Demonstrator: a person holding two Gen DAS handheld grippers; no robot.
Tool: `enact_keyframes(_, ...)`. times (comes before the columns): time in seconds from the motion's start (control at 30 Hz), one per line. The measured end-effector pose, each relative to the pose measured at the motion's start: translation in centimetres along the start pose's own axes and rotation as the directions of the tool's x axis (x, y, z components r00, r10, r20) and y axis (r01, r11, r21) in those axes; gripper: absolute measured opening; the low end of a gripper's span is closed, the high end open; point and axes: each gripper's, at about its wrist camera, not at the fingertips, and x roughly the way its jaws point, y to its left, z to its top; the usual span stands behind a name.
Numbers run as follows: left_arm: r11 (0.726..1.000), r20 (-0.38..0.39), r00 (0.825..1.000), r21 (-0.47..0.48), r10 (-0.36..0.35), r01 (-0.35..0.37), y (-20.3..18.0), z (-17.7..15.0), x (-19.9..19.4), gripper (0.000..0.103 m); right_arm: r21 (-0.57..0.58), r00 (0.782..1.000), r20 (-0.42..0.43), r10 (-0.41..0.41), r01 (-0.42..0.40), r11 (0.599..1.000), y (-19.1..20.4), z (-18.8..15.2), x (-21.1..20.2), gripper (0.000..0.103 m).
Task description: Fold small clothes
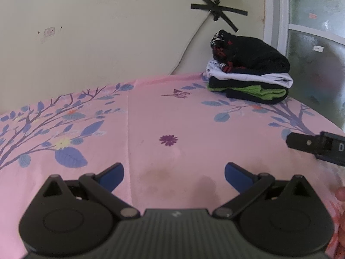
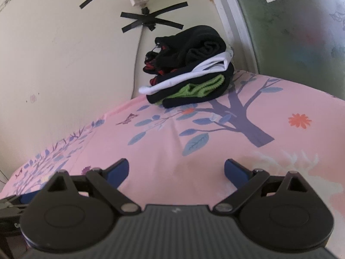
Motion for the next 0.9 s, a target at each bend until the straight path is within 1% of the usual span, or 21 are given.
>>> enact_keyframes(0.2, 0.999, -0.036, 0.998, -0.017, 0.048, -0.049, 0.3, 0.2, 0.6, 0.103, -0.003, 1.000, 0.014, 0.001, -0.001, 1.000, 0.0, -0.2, -0.5, 0.091)
enact_keyframes(0.37, 0.994, -0.041, 0.996, -0.067, 0.082, -0.084, 1.1, 0.2, 0.6, 0.103, -0.006, 1.000, 0.024, -0.010, 0.011, 1.000, 0.2, -0.8, -1.5, 0.091)
enact_keyframes(0.47, 0.993, -0.038, 0.995, -0.074, 0.091, -0.094, 1.3, 0.1, 0.5, 0.103, -0.011, 0.999, 0.031, -0.009, 0.009, 1.000, 0.4, -1.2, -2.3, 0.091)
enact_keyframes(0.67, 0.994, -0.021, 0.994, -0.040, 0.106, -0.106, 0.6, 0.1, 0.2, 0.103, -0.035, 0.999, 0.049, -0.011, 0.012, 0.999, 0.8, -1.5, -2.7, 0.091)
enact_keyframes(0.9, 0.993, -0.003, 0.993, 0.003, 0.120, -0.120, 0.0, -0.1, -0.1, 0.103, -0.028, 0.999, 0.047, -0.007, 0.008, 1.000, 0.8, -1.4, -2.6, 0.091)
